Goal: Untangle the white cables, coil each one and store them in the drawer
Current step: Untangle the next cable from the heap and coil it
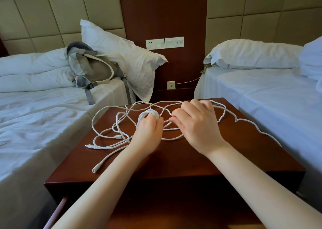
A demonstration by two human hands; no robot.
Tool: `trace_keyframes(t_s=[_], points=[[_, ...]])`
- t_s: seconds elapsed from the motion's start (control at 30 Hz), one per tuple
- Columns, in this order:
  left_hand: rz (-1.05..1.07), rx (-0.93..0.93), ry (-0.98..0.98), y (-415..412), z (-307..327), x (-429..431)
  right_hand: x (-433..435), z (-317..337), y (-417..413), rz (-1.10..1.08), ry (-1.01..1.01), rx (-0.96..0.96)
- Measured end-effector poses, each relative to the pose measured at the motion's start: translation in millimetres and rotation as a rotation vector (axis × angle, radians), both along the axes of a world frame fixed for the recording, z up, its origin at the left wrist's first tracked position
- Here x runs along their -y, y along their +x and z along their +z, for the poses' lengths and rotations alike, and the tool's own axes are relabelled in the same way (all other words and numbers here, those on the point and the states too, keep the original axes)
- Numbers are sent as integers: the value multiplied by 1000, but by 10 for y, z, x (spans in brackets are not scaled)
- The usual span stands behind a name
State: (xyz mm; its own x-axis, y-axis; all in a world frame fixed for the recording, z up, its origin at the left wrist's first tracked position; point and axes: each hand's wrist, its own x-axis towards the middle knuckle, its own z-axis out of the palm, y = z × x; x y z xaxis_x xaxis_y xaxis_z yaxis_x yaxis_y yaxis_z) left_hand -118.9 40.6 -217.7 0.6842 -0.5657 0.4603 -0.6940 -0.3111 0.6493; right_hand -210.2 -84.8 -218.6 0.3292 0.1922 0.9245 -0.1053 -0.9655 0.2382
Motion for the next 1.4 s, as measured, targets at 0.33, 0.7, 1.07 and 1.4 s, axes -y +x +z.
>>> trace_keyframes(t_s=[0.33, 0.7, 1.07, 1.4], points=[[-704, -506, 134, -256, 166, -111, 120, 182, -37, 131, 177, 126], [-1193, -990, -155, -309, 339, -129, 41, -26, -21, 273, 429, -152], [-879, -1144, -867, -187, 507, -161, -231, -131, -26, 217, 307, -589], [-170, -539, -807, 118, 387, -153, -174, -148, -10, 110, 307, -459]])
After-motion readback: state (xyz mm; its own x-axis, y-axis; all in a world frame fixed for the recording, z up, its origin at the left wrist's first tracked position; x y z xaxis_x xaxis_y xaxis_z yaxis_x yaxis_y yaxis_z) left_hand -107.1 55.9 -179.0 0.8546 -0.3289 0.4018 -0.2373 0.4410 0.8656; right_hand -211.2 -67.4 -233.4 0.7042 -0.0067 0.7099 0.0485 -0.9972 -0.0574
